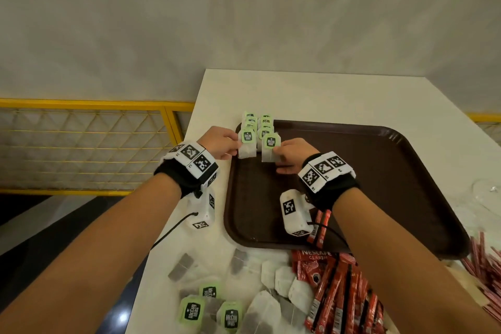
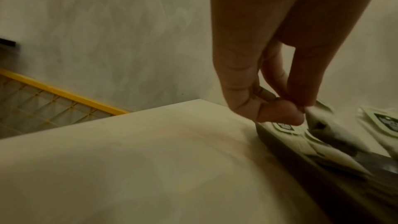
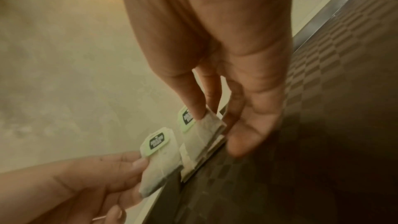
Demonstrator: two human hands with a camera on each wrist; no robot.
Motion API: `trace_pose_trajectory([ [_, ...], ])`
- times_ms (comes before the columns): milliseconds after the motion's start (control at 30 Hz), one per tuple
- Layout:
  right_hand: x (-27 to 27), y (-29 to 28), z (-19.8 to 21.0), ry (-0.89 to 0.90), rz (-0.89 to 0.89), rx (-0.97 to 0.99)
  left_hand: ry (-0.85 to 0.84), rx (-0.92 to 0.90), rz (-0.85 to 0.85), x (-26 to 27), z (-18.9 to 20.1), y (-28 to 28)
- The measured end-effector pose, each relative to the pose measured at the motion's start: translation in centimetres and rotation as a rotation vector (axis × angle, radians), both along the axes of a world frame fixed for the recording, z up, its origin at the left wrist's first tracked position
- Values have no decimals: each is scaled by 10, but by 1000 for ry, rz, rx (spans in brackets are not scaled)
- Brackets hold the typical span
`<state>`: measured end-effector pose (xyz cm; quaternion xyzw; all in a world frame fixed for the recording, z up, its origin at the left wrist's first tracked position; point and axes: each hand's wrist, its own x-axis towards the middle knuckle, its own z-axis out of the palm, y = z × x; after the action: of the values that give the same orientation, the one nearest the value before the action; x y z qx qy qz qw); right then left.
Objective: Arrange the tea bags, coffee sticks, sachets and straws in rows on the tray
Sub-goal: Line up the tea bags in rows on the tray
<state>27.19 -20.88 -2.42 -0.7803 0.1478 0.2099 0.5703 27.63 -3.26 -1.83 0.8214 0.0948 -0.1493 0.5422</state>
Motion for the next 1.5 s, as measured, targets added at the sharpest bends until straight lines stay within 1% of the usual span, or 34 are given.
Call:
trace_pose_trajectory([
  [67, 6, -1, -4, -45, 28, -102, -17, 75, -6, 9, -6, 0],
  [133, 12, -1, -5, -56, 101, -203, -21, 120, -6, 15, -10, -1],
  [433, 28, 5, -8, -75, 95, -221, -109, 327, -57, 27, -7, -3],
  [600, 33, 8, -18, -104, 55, -293, -194, 406, -43, 20, -7, -10],
  [700, 34, 6, -20, -114, 20, -308, -246, 464, -106, 14, -9, -11],
  [800, 35, 5, -20, -124, 17, -318, -247, 564, -182, 11, -13, -12],
  [900, 35, 6, -19, -138, 23, -351, -250, 624, -231, 11, -18, -14],
  [1067, 35, 7, -21, -166, 13, -361, -290, 657, -244, 13, -20, -16],
  [1500, 31, 5, -20, -126, -26, -208, -314, 663, -221, 13, -25, -16],
])
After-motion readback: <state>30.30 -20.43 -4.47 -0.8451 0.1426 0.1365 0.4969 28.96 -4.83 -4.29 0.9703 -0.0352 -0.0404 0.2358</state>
